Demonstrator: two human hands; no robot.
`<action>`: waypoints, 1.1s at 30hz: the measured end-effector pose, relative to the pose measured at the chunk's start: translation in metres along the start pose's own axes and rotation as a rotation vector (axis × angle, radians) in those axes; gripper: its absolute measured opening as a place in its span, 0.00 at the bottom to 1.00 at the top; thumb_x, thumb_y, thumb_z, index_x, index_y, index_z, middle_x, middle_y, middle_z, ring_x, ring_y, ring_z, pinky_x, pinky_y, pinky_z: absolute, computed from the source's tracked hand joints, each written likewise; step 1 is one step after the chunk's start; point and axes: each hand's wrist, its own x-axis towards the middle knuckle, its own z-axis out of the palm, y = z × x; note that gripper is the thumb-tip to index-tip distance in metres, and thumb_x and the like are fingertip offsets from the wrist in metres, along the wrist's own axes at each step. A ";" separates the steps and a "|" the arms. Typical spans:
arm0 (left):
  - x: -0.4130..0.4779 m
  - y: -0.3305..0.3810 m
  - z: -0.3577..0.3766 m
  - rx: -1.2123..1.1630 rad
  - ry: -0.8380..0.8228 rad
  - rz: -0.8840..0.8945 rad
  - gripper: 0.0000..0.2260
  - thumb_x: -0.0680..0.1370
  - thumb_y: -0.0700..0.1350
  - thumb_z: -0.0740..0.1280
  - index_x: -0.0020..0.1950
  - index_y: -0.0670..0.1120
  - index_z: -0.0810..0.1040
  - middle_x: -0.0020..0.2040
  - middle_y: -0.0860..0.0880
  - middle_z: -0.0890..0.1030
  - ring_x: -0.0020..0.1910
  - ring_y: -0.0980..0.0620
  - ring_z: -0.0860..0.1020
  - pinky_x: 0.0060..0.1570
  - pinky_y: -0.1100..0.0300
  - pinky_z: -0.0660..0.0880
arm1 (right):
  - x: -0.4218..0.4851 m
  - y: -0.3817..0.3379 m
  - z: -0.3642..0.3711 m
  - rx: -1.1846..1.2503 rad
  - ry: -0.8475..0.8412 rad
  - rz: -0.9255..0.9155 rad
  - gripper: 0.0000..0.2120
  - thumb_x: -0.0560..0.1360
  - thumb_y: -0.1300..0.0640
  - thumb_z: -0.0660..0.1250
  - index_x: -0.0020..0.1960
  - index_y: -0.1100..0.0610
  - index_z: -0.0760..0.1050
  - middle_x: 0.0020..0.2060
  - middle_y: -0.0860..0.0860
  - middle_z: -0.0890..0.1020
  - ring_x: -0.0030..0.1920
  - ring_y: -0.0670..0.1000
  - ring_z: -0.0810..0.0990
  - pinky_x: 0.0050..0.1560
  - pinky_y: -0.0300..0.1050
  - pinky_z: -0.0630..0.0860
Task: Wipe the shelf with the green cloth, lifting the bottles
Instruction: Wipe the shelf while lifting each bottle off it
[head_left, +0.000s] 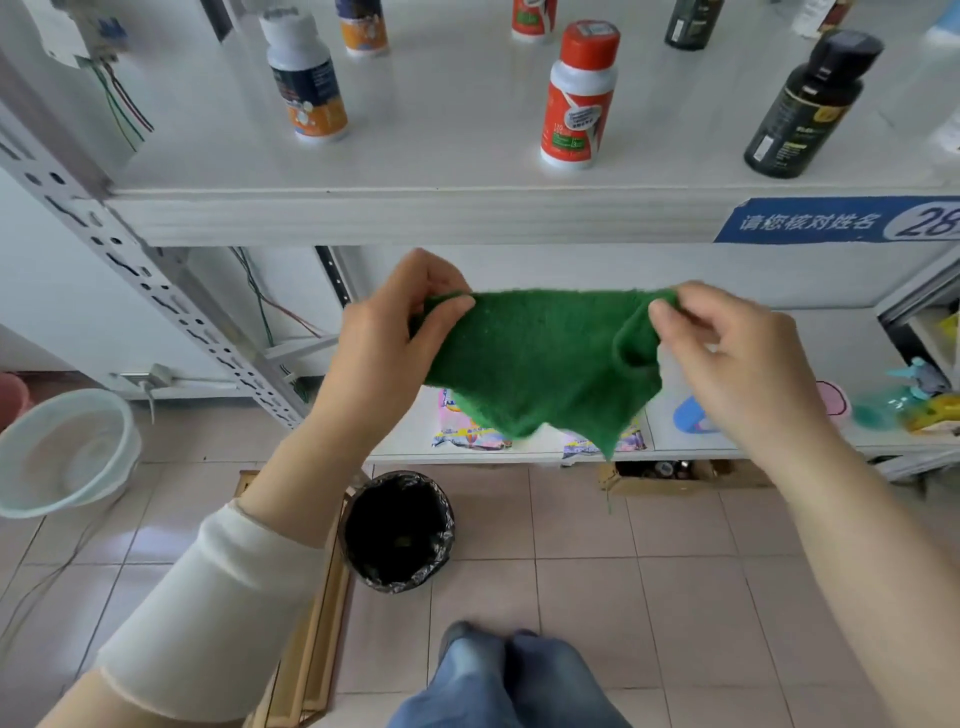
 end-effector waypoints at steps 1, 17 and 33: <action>0.004 0.002 -0.002 -0.006 0.035 0.018 0.08 0.75 0.41 0.65 0.42 0.54 0.71 0.35 0.66 0.78 0.38 0.67 0.75 0.40 0.75 0.68 | 0.007 0.000 -0.002 -0.011 -0.003 -0.012 0.15 0.76 0.53 0.60 0.32 0.54 0.64 0.24 0.49 0.68 0.29 0.45 0.69 0.30 0.31 0.61; 0.051 0.027 -0.047 -0.441 -0.279 -0.335 0.06 0.76 0.43 0.65 0.39 0.49 0.75 0.26 0.54 0.79 0.25 0.56 0.75 0.27 0.66 0.73 | 0.032 -0.012 0.001 0.925 -0.467 0.512 0.12 0.77 0.56 0.57 0.49 0.60 0.78 0.38 0.52 0.84 0.37 0.47 0.83 0.40 0.38 0.80; 0.052 0.035 -0.059 -0.542 -0.346 -0.375 0.07 0.76 0.42 0.63 0.38 0.47 0.74 0.28 0.54 0.79 0.26 0.59 0.76 0.28 0.69 0.75 | 0.013 -0.004 -0.001 0.191 -0.501 0.236 0.33 0.64 0.55 0.75 0.65 0.45 0.65 0.53 0.54 0.79 0.56 0.54 0.78 0.62 0.48 0.72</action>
